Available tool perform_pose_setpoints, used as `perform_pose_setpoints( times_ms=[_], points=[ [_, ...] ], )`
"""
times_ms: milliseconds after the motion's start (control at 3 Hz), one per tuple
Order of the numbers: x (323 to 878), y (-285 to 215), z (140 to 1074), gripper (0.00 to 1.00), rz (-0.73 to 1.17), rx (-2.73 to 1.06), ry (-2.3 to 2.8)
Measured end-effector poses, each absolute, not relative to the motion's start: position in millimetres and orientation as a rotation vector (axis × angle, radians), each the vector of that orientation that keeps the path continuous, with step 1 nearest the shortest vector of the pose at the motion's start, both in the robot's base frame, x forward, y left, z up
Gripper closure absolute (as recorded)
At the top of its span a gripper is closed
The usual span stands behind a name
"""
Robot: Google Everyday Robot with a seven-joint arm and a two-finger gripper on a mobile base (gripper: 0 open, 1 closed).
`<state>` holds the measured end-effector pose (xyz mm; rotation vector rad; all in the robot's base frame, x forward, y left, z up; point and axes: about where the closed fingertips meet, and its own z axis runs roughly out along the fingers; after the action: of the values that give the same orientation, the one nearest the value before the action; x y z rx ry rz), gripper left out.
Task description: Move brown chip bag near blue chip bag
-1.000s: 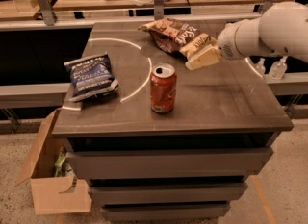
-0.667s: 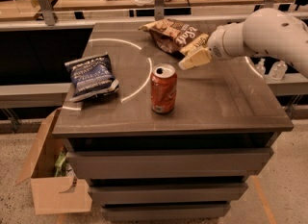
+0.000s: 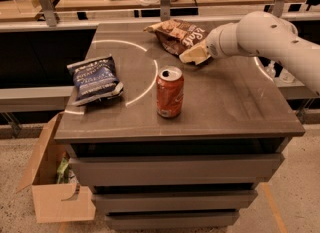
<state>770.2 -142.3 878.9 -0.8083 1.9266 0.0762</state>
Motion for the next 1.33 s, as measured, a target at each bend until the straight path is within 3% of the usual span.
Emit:
perform_pose_setpoints(
  times_ms=[667, 1000, 1333],
  points=[
    [783.7, -132.6, 870.5, 0.69, 0.108, -0.833, 1.898],
    [784.1, -120.8, 876.0, 0.98, 0.138, -0.861, 1.886],
    [768.7, -93.4, 883.9, 1.00, 0.219, -0.929, 1.920]
  ],
)
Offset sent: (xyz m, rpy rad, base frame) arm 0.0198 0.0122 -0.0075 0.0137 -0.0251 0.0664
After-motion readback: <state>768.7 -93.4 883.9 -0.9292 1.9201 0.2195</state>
